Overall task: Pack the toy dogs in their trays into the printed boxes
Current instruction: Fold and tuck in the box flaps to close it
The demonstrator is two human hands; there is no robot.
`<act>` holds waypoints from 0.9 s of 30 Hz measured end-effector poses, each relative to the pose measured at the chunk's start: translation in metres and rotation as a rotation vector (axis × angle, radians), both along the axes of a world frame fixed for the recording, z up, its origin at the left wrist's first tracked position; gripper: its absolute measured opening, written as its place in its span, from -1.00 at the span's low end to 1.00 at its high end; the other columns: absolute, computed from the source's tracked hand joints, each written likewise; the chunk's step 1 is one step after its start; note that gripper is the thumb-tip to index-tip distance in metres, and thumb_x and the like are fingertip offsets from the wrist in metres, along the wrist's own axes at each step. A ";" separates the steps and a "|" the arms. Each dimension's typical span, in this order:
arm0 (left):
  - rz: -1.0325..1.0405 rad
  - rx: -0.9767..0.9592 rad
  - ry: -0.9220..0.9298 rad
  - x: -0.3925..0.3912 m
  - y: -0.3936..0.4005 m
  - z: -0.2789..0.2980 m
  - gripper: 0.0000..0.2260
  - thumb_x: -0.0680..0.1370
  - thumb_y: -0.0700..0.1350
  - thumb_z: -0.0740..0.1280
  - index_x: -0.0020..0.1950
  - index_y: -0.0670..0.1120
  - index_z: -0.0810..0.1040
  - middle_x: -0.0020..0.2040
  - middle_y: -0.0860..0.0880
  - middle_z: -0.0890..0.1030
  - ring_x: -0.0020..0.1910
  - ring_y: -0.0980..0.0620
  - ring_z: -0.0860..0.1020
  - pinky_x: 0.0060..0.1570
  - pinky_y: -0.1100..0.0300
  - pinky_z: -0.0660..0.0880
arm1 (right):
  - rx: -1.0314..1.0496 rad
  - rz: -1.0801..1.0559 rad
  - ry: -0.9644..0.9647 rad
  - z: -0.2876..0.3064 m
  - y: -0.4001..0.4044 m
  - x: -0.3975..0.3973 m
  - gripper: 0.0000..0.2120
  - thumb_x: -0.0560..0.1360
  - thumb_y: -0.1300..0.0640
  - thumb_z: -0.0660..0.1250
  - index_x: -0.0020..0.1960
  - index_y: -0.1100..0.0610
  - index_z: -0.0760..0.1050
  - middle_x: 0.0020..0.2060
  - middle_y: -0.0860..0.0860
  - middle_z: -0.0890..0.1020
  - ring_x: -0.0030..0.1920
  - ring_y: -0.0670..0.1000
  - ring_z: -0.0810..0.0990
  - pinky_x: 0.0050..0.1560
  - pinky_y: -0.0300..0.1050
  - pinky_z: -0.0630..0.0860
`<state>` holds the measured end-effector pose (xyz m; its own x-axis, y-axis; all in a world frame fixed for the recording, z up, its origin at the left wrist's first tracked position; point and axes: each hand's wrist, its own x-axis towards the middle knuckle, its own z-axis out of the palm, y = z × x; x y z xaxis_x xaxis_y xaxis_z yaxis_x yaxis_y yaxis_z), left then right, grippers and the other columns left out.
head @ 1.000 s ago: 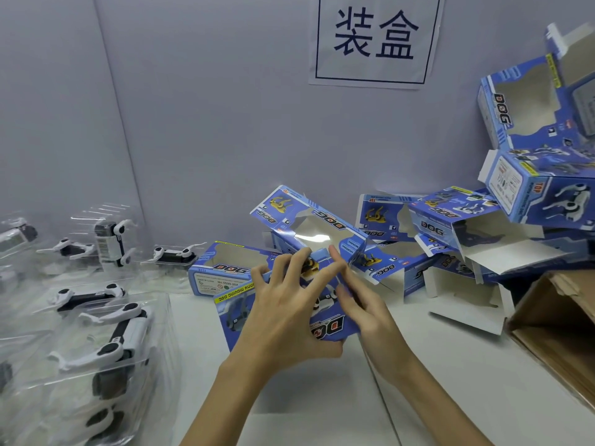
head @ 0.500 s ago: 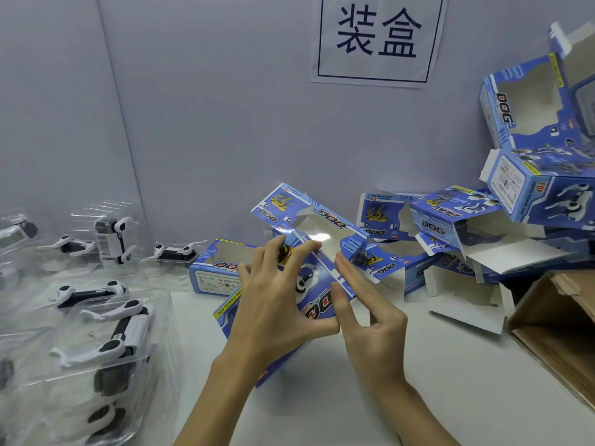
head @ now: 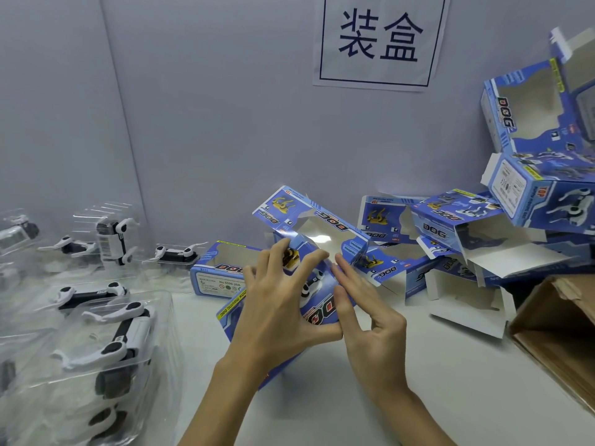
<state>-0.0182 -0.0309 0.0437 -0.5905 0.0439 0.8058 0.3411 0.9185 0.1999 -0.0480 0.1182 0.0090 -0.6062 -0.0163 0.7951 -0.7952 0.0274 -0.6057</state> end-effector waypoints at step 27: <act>-0.668 1.744 -0.151 -0.015 -0.027 -0.010 -0.65 0.60 0.26 0.31 0.17 0.04 0.69 0.15 -0.14 0.72 -0.06 -0.12 0.69 -0.12 0.01 0.67 | 0.078 0.237 -0.392 -0.008 0.010 -0.024 -0.46 0.48 -0.08 0.51 0.44 -0.29 0.52 0.55 -0.18 0.40 0.46 -0.49 0.25 0.25 -0.45 0.46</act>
